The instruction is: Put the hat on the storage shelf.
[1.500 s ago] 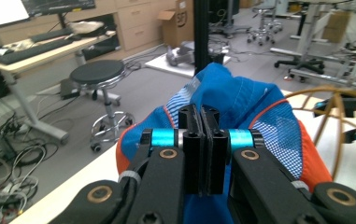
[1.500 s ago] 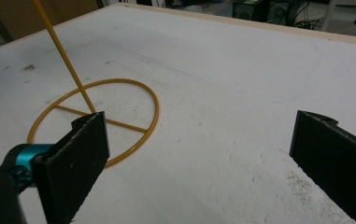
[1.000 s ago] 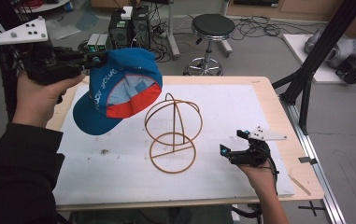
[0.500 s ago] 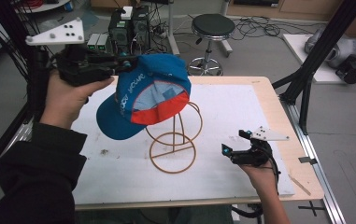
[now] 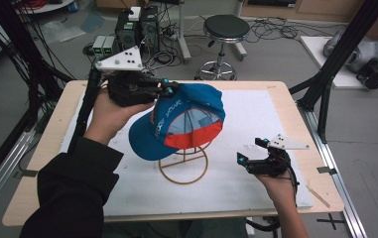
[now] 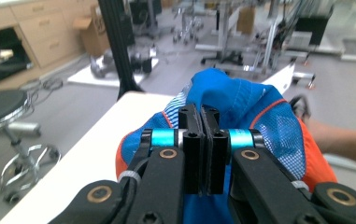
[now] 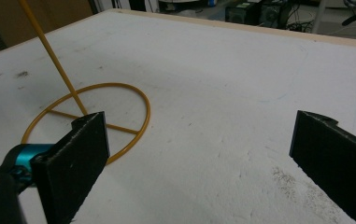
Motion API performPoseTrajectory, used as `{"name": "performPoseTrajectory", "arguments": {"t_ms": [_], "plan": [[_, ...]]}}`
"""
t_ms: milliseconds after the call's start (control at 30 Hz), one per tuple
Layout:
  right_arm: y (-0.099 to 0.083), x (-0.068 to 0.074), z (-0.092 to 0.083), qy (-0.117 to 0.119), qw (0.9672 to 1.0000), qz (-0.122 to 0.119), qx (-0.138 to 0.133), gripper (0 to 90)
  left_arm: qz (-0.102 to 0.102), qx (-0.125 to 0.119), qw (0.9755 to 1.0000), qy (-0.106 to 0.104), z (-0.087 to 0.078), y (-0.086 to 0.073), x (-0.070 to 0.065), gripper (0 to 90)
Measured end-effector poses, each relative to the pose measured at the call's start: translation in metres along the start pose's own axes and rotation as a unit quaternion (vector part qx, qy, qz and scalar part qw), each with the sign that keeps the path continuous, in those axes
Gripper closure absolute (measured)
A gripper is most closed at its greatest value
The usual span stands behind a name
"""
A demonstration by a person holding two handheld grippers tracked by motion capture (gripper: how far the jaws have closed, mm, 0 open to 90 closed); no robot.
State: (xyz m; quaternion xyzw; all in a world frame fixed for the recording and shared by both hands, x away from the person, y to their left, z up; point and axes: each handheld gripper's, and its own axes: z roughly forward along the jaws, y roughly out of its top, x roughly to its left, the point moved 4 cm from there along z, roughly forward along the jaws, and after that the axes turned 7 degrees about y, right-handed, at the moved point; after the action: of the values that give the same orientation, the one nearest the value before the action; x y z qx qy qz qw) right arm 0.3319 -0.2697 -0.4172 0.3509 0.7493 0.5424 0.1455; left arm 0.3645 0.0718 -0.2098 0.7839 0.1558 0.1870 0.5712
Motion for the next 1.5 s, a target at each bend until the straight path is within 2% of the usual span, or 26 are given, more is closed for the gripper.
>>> {"name": "performPoseTrajectory", "arguments": {"t_ms": [133,267,433,467,633,700,767,967,1033,1133,1400,1500], "plan": [[0.000,0.000,0.000,0.000,1.0000,0.001,0.000,3.9,0.002,0.023,0.9997,0.007,0.010,-0.015,0.000,88.3],[-0.001,0.000,0.001,0.000,1.0000,0.004,0.002,3.9,-0.013,0.019,0.9997,-0.011,0.013,-0.025,0.000,88.1],[-0.001,0.000,0.002,0.000,1.0000,0.002,0.004,3.9,-0.016,0.018,0.9996,-0.015,0.013,-0.026,-0.001,87.1],[-0.002,0.000,0.002,-0.001,1.0000,0.001,0.005,3.9,-0.021,0.015,0.9995,-0.015,0.014,-0.026,-0.002,85.6],[-0.001,0.000,0.002,-0.001,1.0000,0.004,0.004,3.9,-0.043,0.014,0.9990,-0.003,0.013,-0.024,0.001,55.3],[-0.001,0.000,0.002,-0.001,1.0000,0.001,0.003,3.9,-0.044,0.009,0.9989,0.010,0.010,-0.022,0.003,45.2],[-0.001,0.000,0.001,-0.002,1.0000,0.001,0.003,3.9,-0.049,0.002,0.9988,0.010,0.005,-0.021,0.005,42.3],[-0.002,-0.001,0.003,-0.001,1.0000,0.001,0.005,3.9,-0.069,-0.028,0.9968,0.029,-0.016,-0.017,0.013,29.5],[-0.002,-0.001,0.003,-0.002,1.0000,0.001,0.004,3.9,-0.075,-0.040,0.9958,0.033,-0.024,-0.017,0.017,29.2],[-0.002,-0.001,0.003,-0.001,1.0000,0.002,0.006,3.9,-0.080,-0.045,0.9948,0.044,-0.033,-0.018,0.021,28.4],[-0.003,-0.001,0.005,-0.002,1.0000,0.003,0.007,3.9,-0.087,-0.051,0.9932,0.058,-0.047,-0.026,0.028,27.7],[-0.002,-0.001,0.004,-0.001,1.0000,0.002,0.006,3.9,-0.083,-0.047,0.9937,0.060,-0.053,-0.032,0.027,26.2]]}}
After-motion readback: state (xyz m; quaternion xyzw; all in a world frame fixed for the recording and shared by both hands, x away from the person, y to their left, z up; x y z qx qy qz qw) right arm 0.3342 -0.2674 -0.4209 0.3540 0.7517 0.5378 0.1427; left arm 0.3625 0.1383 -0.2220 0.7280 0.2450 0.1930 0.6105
